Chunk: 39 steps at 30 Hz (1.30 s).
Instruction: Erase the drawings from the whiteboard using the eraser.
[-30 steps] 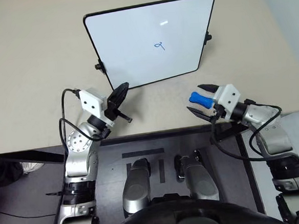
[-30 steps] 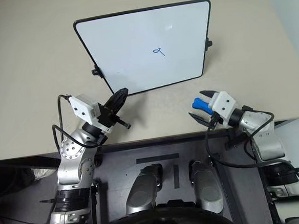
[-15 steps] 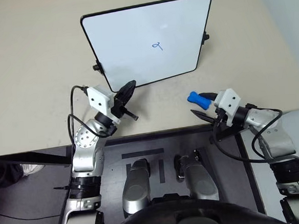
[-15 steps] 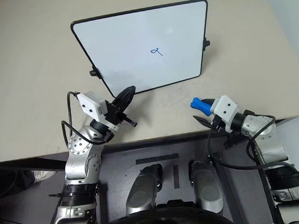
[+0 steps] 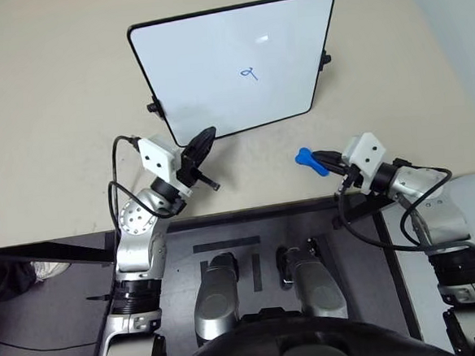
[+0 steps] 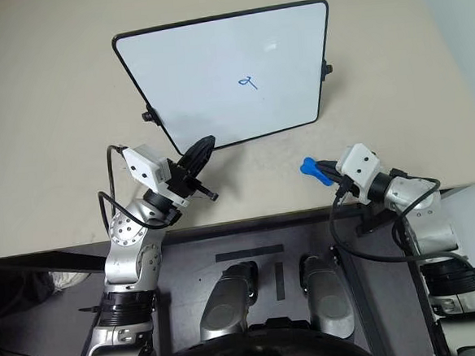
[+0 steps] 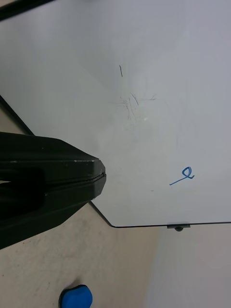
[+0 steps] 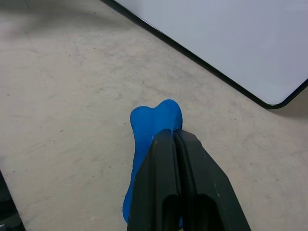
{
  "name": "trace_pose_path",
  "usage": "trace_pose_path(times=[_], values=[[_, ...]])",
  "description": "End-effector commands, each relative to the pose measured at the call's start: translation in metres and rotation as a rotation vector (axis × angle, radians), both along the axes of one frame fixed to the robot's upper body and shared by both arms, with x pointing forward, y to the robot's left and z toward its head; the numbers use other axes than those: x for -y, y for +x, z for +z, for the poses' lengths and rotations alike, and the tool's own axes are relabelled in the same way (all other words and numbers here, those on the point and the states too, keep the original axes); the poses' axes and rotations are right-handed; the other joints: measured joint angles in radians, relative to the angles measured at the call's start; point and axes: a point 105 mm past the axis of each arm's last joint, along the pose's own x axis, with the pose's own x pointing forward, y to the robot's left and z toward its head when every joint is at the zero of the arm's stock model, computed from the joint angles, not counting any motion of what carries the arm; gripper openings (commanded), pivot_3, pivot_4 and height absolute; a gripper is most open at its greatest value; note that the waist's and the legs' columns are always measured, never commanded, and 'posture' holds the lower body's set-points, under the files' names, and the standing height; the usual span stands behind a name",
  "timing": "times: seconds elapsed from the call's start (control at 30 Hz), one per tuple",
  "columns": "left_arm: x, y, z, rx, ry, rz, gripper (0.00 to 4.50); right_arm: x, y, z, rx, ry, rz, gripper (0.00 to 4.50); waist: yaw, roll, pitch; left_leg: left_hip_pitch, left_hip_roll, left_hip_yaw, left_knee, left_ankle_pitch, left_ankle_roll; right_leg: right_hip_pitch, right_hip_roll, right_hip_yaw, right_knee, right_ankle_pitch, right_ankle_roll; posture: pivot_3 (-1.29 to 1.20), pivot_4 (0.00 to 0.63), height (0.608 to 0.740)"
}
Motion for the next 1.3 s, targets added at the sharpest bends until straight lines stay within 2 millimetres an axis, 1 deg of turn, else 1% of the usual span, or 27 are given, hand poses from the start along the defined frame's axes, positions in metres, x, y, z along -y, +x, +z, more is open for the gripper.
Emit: trace_pose_path(times=[0.03, 0.17, 0.23, 0.3, 0.4, 0.5, 0.6, 0.7, 1.17, 1.3], values=[[0.0, 0.001, 0.01, 0.046, 0.005, 0.001, 0.0, -0.003, 0.002, 0.007, 0.053, -0.013, 0.008, 0.06, 0.0, 0.0, 0.0, 0.0, 0.0, 0.0, 0.0, 0.0, 0.0, 0.0, 0.0, 0.0, 0.0, 0.0, 0.0, 0.0, 0.15, 0.74], [0.0, 0.001, 0.01, 0.047, 0.006, 0.002, 0.0, -0.001, 0.003, 0.015, 0.058, 0.028, -0.006, 0.06, 0.0, 0.0, 0.0, 0.0, 0.0, 0.0, 0.0, 0.0, 0.0, 0.0, 0.0, 0.0, 0.0, 0.0, 0.0, 0.0, 0.15, 0.74], [-0.001, 0.001, 0.01, 0.047, 0.006, 0.002, 0.0, 0.0, 0.004, 0.018, 0.07, 0.031, -0.012, 0.45, 0.0, 0.0, 0.0, 0.0, 0.0, 0.0, 0.0, 0.0, 0.0, 0.0, 0.0, 0.0, 0.0, 0.0, 0.0, 0.0, 0.15, 0.74], [-0.001, 0.001, 0.01, 0.046, 0.007, 0.001, 0.0, 0.0, 0.004, 0.024, 0.092, 0.04, -0.014, 1.0, 0.0, 0.0, 0.0, 0.0, 0.0, 0.0, 0.0, 0.0, 0.0, 0.0, 0.0, 0.0, 0.0, 0.0, 0.0, 0.0, 0.15, 0.74], [0.0, 0.0, 0.009, 0.045, 0.006, 0.0, 0.0, -0.002, 0.001, 0.029, 0.104, 0.043, 0.002, 2.01, 0.0, 0.0, 0.0, 0.0, 0.0, 0.0, 0.0, 0.0, 0.0, 0.0, 0.0, 0.0, 0.0, 0.0, 0.0, 0.0, 0.15, 0.74], [0.0, 0.0, 0.009, 0.043, 0.004, -0.001, 0.0, -0.005, -0.003, 0.03, 0.093, 0.04, 0.024, 2.01, 0.0, 0.0, 0.0, 0.0, 0.0, 0.0, 0.0, 0.0, 0.0, 0.0, 0.0, 0.0, 0.0, 0.0, 0.0, 0.0, 0.15, 0.74], [0.001, 0.0, 0.009, 0.042, 0.002, -0.002, 0.0, -0.008, -0.006, 0.028, 0.072, 0.036, 0.037, 2.01, 0.0, 0.0, 0.0, 0.0, 0.0, 0.0, 0.0, 0.0, 0.0, 0.0, 0.0, 0.0, 0.0, 0.0, 0.0, 0.0, 0.15, 0.74], [0.002, 0.0, 0.008, 0.042, 0.0, -0.003, 0.0, -0.01, -0.008, 0.02, 0.046, 0.022, 0.04, 2.01, 0.0, 0.0, 0.0, 0.0, 0.0, 0.0, 0.0, 0.0, 0.0, 0.0, 0.0, 0.0, 0.0, 0.0, 0.001, 0.0, 0.15, 0.74], [0.003, 0.0, 0.007, 0.04, 0.0, -0.002, 0.0, -0.001, -0.003, -0.006, 0.014, -0.037, -0.011, 2.01, 0.001, 0.0, 0.0, -0.001, 0.0, 0.0, 0.0, 0.0, 0.0, 0.0, 0.0, 0.0, 0.0, 0.0, 0.001, 0.0, 0.15, 0.74], [0.002, 0.001, 0.008, 0.041, 0.001, -0.003, 0.0, -0.001, -0.002, -0.008, 0.017, -0.039, -0.016, 2.01, 0.001, 0.0, 0.0, 0.0, 0.0, 0.0, 0.0, 0.0, 0.0, 0.0, 0.0, 0.0, 0.0, 0.0, 0.001, 0.0, 0.15, 0.74]])
